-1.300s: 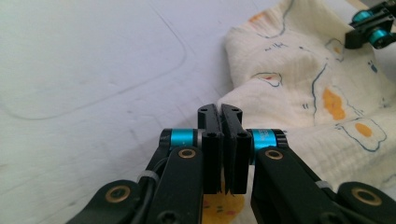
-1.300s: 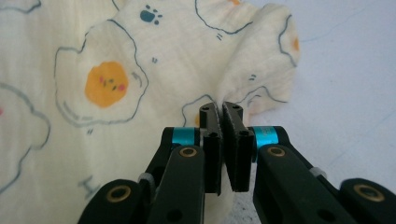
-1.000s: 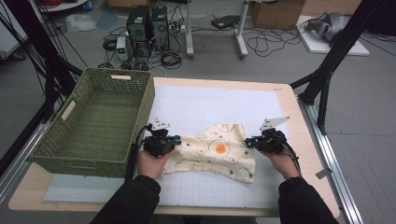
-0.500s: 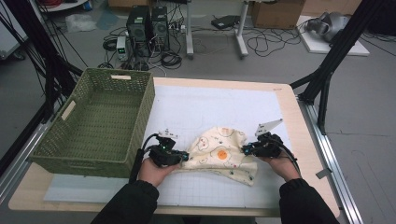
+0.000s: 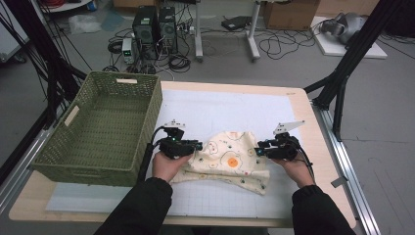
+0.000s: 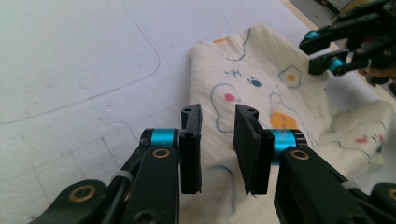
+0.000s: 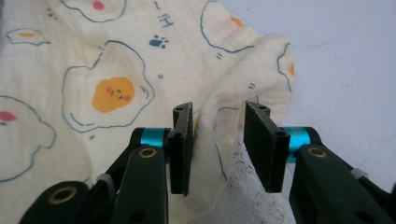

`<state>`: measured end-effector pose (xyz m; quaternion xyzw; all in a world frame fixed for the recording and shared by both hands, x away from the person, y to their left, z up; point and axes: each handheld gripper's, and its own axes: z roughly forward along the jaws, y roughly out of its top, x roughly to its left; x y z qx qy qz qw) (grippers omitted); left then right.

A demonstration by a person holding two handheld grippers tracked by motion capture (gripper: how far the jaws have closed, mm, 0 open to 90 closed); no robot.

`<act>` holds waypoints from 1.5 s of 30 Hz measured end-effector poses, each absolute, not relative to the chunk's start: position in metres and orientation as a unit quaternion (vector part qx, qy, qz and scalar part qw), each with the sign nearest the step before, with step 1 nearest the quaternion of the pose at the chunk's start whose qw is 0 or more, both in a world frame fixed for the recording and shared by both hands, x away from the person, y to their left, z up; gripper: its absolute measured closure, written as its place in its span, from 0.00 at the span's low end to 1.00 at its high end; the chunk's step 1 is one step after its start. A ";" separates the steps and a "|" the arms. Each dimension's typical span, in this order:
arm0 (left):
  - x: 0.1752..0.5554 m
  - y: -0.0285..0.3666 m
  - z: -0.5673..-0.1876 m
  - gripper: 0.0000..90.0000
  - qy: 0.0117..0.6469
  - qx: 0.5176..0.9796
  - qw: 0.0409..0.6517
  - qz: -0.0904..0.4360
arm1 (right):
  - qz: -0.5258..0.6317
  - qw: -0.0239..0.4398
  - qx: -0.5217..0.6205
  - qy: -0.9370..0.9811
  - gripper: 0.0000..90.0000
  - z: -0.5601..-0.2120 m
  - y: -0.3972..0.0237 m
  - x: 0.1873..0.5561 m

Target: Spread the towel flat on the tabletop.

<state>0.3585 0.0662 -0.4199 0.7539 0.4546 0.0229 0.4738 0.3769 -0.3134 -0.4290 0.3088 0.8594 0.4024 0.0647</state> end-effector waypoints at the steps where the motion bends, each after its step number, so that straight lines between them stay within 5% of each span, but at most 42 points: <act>1: 0.362 0.064 -0.423 0.78 0.458 0.754 0.470 0.019 | 0.400 0.065 0.310 0.860 0.69 -0.431 -0.313 0.378; 8: 0.374 0.041 -0.439 0.73 0.477 0.771 0.421 0.009 | 0.383 0.055 0.316 0.866 0.75 -0.442 -0.308 0.386; 14: 0.376 0.042 -0.443 0.98 0.471 0.781 0.409 0.017 | 0.378 0.050 0.295 0.876 0.94 -0.441 -0.306 0.386; 18: 0.368 0.047 -0.427 0.98 0.469 0.761 0.438 0.092 | 0.372 0.054 0.285 0.882 0.96 -0.433 -0.301 0.386; 21: 0.360 0.052 -0.405 0.98 0.457 0.709 0.508 0.176 | 0.394 0.105 0.282 0.869 0.96 -0.412 -0.300 0.386; 23: 0.360 0.052 -0.397 0.88 0.456 0.688 0.517 0.226 | 0.426 0.147 0.299 0.841 0.91 -0.396 -0.301 0.389; 24: 0.364 0.053 -0.396 0.69 0.468 0.685 0.515 0.216 | 0.430 0.172 0.311 0.830 0.79 -0.391 -0.301 0.391; 25: 0.366 0.055 -0.397 0.65 0.473 0.686 0.514 0.202 | 0.427 0.176 0.331 0.823 0.69 -0.390 -0.302 0.395; 32: 0.361 0.064 -0.413 0.67 0.471 0.716 0.482 0.179 | 0.401 0.137 0.340 0.840 0.58 -0.407 -0.305 0.394; 45: 0.325 0.077 -0.430 0.66 0.443 0.759 0.452 0.152 | 0.416 0.073 0.247 0.872 0.61 -0.419 -0.306 0.336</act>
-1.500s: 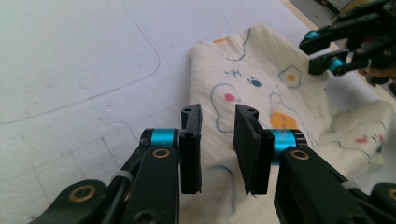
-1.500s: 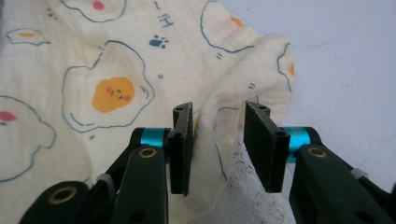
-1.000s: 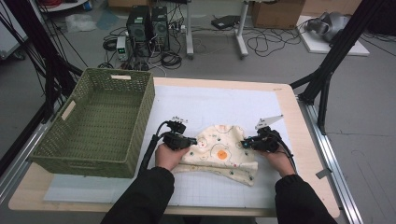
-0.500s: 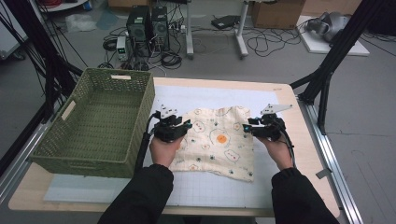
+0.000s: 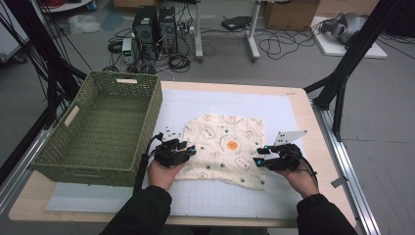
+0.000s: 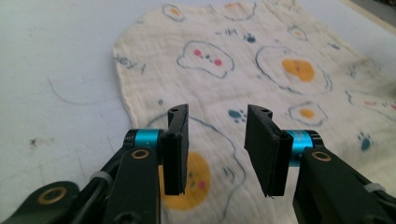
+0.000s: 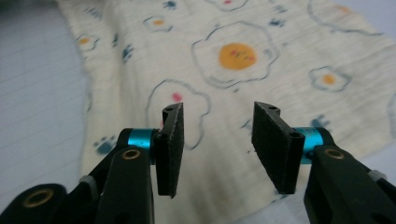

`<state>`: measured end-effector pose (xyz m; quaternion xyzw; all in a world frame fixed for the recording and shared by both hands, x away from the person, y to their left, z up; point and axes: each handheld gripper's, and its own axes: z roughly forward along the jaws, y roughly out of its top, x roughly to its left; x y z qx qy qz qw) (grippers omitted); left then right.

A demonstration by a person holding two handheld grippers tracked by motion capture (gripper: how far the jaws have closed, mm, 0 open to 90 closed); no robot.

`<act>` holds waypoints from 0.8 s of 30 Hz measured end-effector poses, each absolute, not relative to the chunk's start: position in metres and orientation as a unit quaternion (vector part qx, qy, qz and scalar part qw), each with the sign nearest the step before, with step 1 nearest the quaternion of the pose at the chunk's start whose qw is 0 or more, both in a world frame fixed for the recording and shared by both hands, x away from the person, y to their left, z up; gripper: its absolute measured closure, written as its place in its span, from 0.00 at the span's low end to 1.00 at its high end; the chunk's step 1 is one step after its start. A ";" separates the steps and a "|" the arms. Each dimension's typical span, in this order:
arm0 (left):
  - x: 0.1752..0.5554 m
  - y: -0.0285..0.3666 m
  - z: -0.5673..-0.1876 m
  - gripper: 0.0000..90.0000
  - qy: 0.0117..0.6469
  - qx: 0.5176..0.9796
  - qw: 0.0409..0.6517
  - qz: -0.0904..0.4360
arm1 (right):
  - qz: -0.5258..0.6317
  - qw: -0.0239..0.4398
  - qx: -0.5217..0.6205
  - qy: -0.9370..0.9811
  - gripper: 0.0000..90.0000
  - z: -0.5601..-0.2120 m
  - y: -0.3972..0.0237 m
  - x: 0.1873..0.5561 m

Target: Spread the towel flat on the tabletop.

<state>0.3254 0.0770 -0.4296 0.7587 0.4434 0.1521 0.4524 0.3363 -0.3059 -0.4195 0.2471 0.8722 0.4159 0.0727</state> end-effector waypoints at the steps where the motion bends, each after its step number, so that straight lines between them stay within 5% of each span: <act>1: 0.324 0.077 -0.430 0.66 0.444 0.761 0.451 0.146 | 0.415 0.068 0.243 0.874 0.61 -0.422 -0.306 0.333; 5: 0.319 0.078 -0.434 0.68 0.436 0.778 0.432 0.136 | 0.402 0.046 0.225 0.886 0.65 -0.433 -0.304 0.323; 9: 0.320 0.080 -0.443 0.80 0.438 0.792 0.409 0.117 | 0.385 0.031 0.211 0.898 0.76 -0.442 -0.300 0.321; 13: 0.320 0.080 -0.446 0.94 0.439 0.793 0.403 0.127 | 0.390 0.035 0.205 0.897 0.97 -0.444 -0.301 0.322; 24: 0.304 0.079 -0.442 0.99 0.411 0.808 0.408 0.105 | 0.392 0.022 0.194 0.899 0.99 -0.437 -0.321 0.311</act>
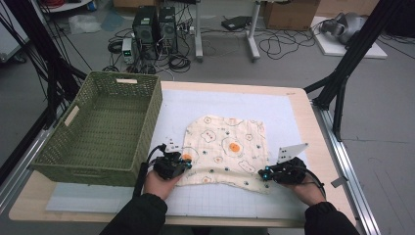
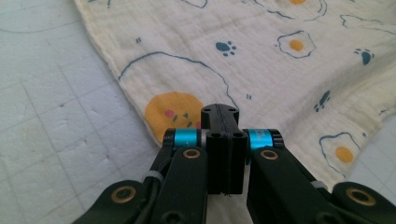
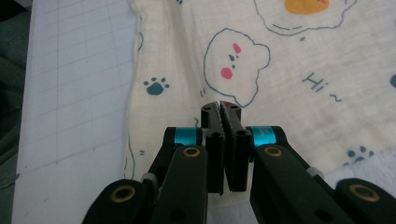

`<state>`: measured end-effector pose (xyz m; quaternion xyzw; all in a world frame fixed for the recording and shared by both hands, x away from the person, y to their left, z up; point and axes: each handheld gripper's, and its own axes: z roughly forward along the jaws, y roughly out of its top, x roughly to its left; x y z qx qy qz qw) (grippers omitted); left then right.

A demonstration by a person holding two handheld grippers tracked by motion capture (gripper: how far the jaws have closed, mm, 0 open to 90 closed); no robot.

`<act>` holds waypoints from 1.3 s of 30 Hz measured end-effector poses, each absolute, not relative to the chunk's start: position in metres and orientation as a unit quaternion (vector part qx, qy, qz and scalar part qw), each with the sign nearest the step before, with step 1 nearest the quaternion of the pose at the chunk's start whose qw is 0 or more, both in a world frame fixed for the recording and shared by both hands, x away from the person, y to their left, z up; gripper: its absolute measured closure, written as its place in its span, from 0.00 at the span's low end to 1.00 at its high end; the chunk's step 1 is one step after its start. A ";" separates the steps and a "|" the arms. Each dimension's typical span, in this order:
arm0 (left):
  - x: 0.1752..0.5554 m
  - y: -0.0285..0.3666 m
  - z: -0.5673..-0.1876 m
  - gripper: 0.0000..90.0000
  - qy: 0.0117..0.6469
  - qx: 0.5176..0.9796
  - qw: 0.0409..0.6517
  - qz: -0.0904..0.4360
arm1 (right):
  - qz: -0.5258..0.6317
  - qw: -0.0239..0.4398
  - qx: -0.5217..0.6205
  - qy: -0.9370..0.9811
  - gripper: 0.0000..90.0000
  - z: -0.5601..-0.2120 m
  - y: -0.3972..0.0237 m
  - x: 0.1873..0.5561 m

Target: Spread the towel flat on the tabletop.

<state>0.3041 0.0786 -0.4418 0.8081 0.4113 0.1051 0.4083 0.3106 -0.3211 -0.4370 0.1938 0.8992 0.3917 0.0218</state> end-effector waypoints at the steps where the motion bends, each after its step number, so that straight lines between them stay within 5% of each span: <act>1: 0.304 0.079 -0.441 0.99 0.411 0.807 0.412 0.106 | 0.396 0.019 0.194 0.898 0.98 -0.437 -0.322 0.310; 8: 0.299 0.085 -0.439 0.77 0.408 0.809 0.412 0.096 | 0.417 0.008 0.181 0.891 0.71 -0.436 -0.314 0.301; 12: 0.298 0.084 -0.444 0.83 0.402 0.816 0.402 0.104 | 0.395 0.009 0.173 0.902 0.76 -0.444 -0.307 0.300; 15: 0.300 0.086 -0.444 0.98 0.408 0.814 0.402 0.099 | 0.396 0.003 0.173 0.902 0.97 -0.444 -0.309 0.300; 18: 0.298 0.085 -0.443 0.99 0.406 0.816 0.400 0.096 | 0.397 -0.005 0.161 0.903 0.99 -0.444 -0.311 0.300; 29: 0.281 0.080 -0.439 0.97 0.379 0.825 0.412 0.075 | 0.392 -0.029 0.147 0.908 0.99 -0.440 -0.329 0.279; 33: 0.288 0.080 -0.439 0.82 0.386 0.820 0.414 0.077 | 0.417 -0.011 0.171 0.893 0.82 -0.434 -0.333 0.284; 39: 0.306 0.080 -0.441 0.83 0.412 0.802 0.425 0.079 | 0.410 0.016 0.198 0.890 0.78 -0.436 -0.323 0.303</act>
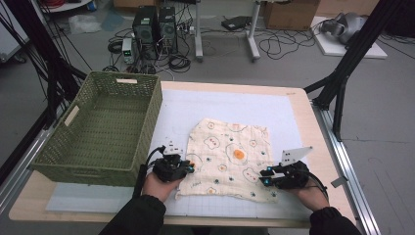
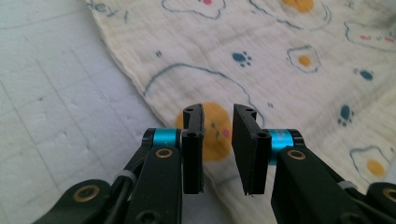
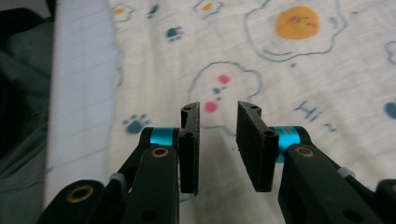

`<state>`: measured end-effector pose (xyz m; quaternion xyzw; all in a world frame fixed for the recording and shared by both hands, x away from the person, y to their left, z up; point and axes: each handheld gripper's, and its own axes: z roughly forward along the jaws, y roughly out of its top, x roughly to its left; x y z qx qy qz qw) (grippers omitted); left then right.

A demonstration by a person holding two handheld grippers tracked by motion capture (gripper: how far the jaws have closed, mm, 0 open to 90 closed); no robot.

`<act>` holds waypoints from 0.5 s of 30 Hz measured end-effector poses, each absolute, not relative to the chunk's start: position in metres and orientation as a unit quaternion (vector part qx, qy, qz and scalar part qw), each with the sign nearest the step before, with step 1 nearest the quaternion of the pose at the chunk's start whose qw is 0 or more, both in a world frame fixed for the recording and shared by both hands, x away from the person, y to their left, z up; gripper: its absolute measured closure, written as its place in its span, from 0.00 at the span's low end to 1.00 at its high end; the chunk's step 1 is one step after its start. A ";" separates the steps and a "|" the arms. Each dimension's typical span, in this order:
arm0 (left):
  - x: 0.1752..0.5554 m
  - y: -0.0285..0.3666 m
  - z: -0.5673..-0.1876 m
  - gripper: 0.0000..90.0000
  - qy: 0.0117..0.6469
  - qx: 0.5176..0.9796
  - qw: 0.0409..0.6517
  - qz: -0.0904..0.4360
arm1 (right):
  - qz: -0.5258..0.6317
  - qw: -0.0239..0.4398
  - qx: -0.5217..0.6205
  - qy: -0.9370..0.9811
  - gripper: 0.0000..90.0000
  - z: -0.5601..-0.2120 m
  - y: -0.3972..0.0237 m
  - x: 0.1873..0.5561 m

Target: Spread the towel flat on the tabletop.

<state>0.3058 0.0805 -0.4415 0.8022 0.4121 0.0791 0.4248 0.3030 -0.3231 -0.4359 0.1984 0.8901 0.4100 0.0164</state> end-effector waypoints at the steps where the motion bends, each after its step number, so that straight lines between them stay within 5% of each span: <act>1: 0.310 0.080 -0.441 0.86 0.417 0.799 0.425 0.081 | 0.412 0.018 0.204 0.888 0.77 -0.436 -0.322 0.308; 15: 0.372 0.060 -0.429 0.87 0.471 0.743 0.454 0.136 | 0.407 0.071 0.287 0.864 0.71 -0.426 -0.319 0.375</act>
